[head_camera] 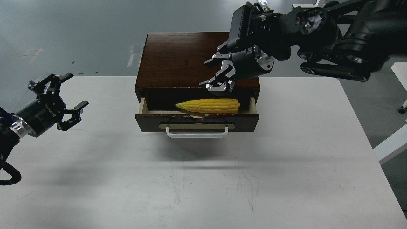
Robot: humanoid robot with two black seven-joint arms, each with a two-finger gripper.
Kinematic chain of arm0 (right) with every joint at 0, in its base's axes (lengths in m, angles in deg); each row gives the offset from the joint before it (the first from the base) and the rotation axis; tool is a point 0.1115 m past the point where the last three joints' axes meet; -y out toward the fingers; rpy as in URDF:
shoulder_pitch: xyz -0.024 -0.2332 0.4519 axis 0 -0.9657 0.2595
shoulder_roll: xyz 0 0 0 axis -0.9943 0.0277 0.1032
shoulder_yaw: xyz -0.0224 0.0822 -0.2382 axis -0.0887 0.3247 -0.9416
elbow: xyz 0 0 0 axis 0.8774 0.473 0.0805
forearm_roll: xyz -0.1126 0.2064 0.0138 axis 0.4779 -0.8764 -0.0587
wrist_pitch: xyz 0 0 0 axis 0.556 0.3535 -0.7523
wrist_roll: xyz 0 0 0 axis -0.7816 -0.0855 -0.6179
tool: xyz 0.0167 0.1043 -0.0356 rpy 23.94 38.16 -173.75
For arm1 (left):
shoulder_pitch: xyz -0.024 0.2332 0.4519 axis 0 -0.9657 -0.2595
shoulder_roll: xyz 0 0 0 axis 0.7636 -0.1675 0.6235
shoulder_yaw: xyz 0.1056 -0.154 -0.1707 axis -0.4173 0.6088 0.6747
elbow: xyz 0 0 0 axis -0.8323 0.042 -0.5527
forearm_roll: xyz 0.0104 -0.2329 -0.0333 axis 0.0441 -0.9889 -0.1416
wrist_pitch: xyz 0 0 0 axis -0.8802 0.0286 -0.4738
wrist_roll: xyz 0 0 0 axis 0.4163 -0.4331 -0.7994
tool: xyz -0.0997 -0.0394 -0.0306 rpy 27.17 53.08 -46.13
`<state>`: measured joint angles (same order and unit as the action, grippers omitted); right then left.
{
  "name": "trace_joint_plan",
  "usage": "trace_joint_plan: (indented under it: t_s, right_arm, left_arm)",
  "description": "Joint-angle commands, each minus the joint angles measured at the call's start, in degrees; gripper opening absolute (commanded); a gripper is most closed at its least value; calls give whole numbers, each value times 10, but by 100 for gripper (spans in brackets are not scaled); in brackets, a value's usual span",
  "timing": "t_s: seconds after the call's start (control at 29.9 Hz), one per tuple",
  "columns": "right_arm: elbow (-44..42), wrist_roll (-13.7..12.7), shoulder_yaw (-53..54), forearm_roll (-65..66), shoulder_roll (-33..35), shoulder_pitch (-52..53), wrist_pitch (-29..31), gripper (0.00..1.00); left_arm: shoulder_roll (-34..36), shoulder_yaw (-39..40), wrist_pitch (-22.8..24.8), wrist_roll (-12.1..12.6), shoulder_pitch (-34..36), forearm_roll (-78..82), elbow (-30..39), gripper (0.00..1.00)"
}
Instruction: Put corn in drawer with both arms
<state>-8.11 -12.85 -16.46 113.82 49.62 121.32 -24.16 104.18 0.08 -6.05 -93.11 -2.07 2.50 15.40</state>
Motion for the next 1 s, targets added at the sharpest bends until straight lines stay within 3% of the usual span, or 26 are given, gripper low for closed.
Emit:
trace_joint_plan:
  t_s: [0.0,0.17,0.4,0.7,0.97]
  right_arm:
    - [-8,0,34,-107,60,-22,2,99]
    - [-10,0,127,-200,147,-101,2,100]
    - [-27,0,377,-293,242,-344,0,100]
    - [-71,0,613,-468,225,-605,10,100]
    - [-133,0,670,-569,202,-696,189,100]
  left_arm:
    - [-3,0,0,0,0,0,0,98]
    - [-7,1,0,0,-1,0,0,98]
    - [-31,3,0,0,-3,-1,-2,98]
    - [-44,4,0,0,-6,-1,-14,98]
    - [-44,4,0,0,-7,-2,-15,98]
